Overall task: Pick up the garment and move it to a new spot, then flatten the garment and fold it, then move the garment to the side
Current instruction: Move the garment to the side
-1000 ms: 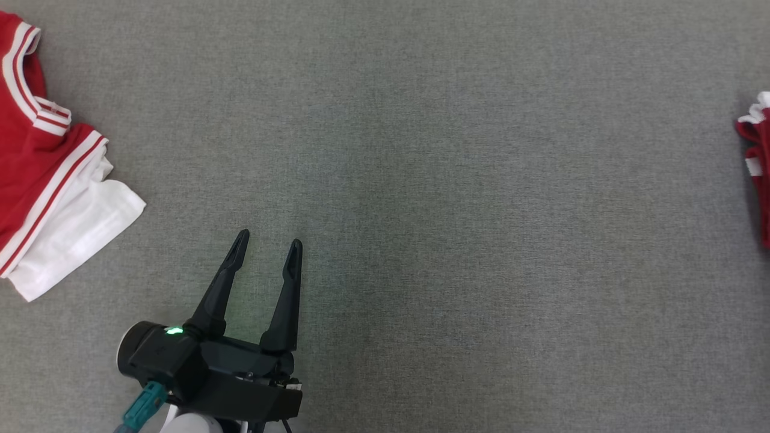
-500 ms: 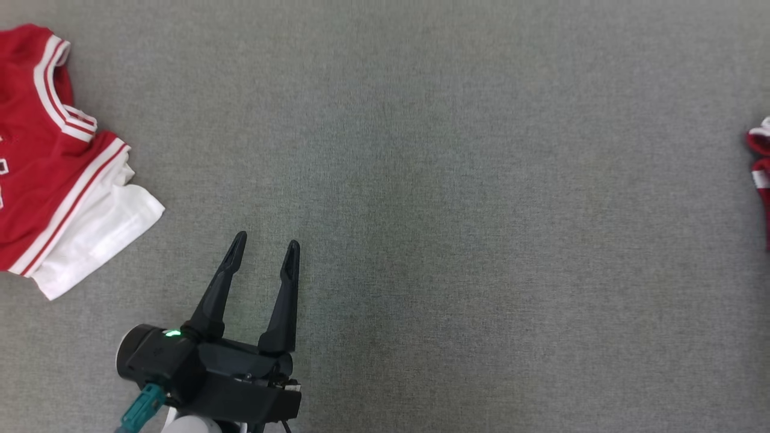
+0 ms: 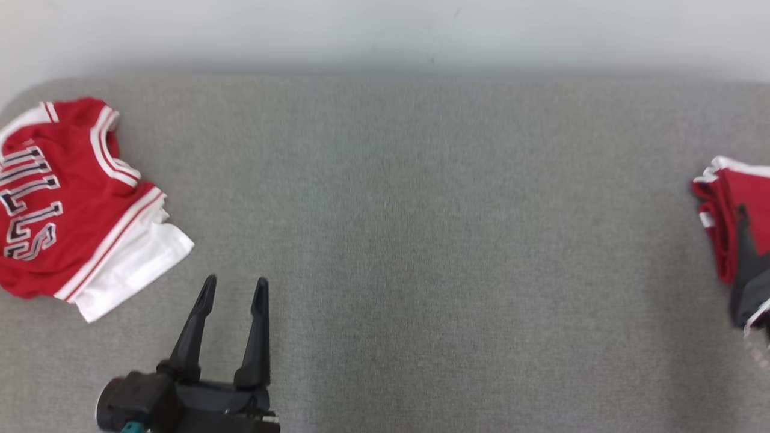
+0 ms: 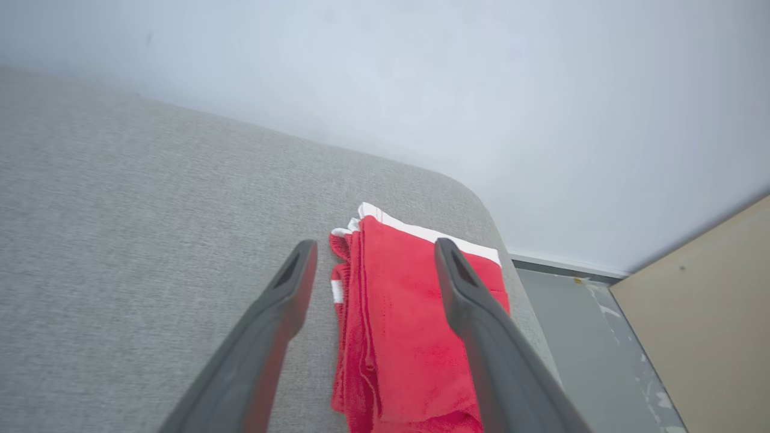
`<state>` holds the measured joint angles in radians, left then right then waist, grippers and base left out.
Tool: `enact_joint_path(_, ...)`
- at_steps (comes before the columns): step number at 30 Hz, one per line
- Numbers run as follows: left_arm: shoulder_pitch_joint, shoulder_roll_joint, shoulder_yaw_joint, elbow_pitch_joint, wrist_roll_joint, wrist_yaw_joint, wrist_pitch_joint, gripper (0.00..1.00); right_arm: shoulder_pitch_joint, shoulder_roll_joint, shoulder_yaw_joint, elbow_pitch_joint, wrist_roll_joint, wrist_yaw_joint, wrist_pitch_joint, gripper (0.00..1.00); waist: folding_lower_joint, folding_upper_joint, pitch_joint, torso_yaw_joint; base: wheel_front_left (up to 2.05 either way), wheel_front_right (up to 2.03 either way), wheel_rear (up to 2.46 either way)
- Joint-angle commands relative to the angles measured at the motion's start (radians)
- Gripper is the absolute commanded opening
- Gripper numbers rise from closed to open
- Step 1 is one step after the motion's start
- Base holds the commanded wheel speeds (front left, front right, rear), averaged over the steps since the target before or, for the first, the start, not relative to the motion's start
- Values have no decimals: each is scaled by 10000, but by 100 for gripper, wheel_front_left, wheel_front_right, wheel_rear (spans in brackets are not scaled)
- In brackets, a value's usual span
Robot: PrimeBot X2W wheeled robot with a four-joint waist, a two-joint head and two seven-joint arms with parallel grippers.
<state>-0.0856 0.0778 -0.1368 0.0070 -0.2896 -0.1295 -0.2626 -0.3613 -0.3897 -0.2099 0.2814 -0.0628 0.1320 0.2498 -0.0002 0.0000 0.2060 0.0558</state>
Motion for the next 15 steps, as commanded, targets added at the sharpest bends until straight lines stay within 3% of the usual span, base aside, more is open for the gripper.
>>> enact_joint_path(1,253,-38,123,80,114,-6,-33,100,369,261,52,-147,200,-24,-274,100,2,0,-809,-22,0,0,0)
enact_joint_path(10,961,-129,558,417,433,-8,-33,100,2026,1937,777,-1190,1120,-24,-2226,100,2,0,-1644,-9,0,0,0)
enact_joint_path(15,1108,-153,590,405,564,-8,-33,100,2392,2682,821,-1293,1296,-26,-2757,100,2,0,-1738,-20,0,0,0)
